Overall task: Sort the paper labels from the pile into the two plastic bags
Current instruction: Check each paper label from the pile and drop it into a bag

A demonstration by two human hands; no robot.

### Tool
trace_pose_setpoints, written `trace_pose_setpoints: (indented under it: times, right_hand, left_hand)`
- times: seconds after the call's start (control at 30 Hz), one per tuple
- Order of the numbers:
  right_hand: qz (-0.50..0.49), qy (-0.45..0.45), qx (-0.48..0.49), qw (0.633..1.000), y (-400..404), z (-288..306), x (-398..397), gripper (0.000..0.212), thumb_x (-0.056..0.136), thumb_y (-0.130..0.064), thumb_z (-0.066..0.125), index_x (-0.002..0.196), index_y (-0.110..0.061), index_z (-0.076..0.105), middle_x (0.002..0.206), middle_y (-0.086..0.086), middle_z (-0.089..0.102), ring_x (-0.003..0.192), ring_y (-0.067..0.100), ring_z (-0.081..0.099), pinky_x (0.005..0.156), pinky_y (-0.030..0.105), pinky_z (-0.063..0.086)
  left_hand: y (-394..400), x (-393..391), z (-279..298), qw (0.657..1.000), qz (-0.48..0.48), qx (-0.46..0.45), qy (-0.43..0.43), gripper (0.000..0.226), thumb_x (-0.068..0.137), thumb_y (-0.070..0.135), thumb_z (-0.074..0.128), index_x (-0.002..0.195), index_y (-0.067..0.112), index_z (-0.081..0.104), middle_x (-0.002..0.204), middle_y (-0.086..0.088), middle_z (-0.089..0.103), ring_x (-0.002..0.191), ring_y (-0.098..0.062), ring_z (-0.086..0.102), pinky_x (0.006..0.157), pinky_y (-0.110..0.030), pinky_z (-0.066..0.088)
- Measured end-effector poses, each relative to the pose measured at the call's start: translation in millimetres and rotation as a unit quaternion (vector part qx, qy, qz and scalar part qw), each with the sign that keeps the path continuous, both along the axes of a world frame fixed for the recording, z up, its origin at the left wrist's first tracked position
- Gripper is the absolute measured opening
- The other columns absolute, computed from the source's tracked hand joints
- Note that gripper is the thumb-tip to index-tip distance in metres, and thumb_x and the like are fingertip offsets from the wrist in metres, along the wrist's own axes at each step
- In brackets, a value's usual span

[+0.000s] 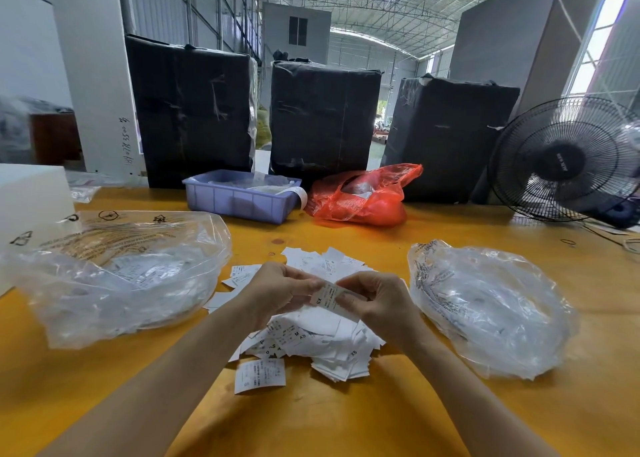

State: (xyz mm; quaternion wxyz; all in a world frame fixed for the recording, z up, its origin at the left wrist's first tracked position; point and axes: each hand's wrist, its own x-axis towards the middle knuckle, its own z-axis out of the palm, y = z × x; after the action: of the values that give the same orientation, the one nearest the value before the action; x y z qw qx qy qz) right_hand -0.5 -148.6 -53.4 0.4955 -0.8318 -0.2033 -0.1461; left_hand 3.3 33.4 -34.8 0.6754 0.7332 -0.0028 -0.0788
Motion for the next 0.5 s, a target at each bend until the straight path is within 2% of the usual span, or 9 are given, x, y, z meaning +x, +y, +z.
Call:
trace_pose_setpoints:
  times: [0.17,0.23,0.3,0.37,0.5]
  right_hand:
    - [0.023,0.056,0.006,0.998,-1.8,1.3,0.2,0.023,0.077,-0.001,0.074,0.099,-0.008,0.070,0.078,0.009,0.069,0.073,0.016,0.065,0.072,0.035,0.057]
    - [0.025,0.054,-0.018,0.998,-2.8,1.6,-0.3,0.027,0.077,-0.003,0.075,0.103,-0.009,0.068,0.074,0.002,0.067,0.070,0.012,0.064,0.069,0.029,0.056]
    - [0.025,0.042,-0.034,0.998,-2.0,2.0,-1.9,0.032,0.077,-0.006,0.076,0.106,-0.010,0.066,0.073,-0.001,0.067,0.069,0.010,0.064,0.067,0.024,0.055]
    - [0.020,0.023,-0.030,0.999,-1.3,3.0,-3.1,0.034,0.078,-0.010,0.076,0.110,-0.011,0.064,0.078,0.002,0.068,0.073,0.014,0.067,0.069,0.027,0.056]
    - [-0.010,0.004,0.006,1.000,-2.2,6.4,-2.1,0.024,0.082,-0.012,0.072,0.105,-0.010,0.067,0.086,0.003,0.068,0.080,0.018,0.067,0.071,0.030,0.058]
  left_hand:
    - [-1.0,-0.1,-1.0,1.000,-0.018,-0.009,0.000,0.012,0.078,0.007,0.074,0.087,-0.002,0.073,0.071,-0.012,0.069,0.059,-0.013,0.056,0.053,-0.016,0.048]
    - [-2.9,-1.9,-1.8,0.999,-0.031,0.004,-0.003,0.012,0.078,0.006,0.074,0.086,-0.003,0.073,0.067,-0.011,0.065,0.056,-0.014,0.052,0.052,-0.017,0.048]
    - [-6.0,-4.2,-2.8,0.999,-0.043,0.027,-0.008,0.011,0.078,0.008,0.074,0.086,0.000,0.073,0.064,-0.007,0.066,0.052,-0.010,0.056,0.052,-0.017,0.049]
    - [-8.8,-5.1,-4.3,0.999,-0.043,0.030,-0.014,0.014,0.078,0.011,0.074,0.088,0.001,0.073,0.065,-0.005,0.068,0.054,-0.008,0.061,0.054,-0.018,0.050]
    - [-8.9,-3.0,-3.5,1.000,-0.013,-0.016,-0.012,0.017,0.077,0.015,0.075,0.088,0.002,0.074,0.069,-0.006,0.071,0.058,-0.009,0.066,0.053,-0.017,0.051]
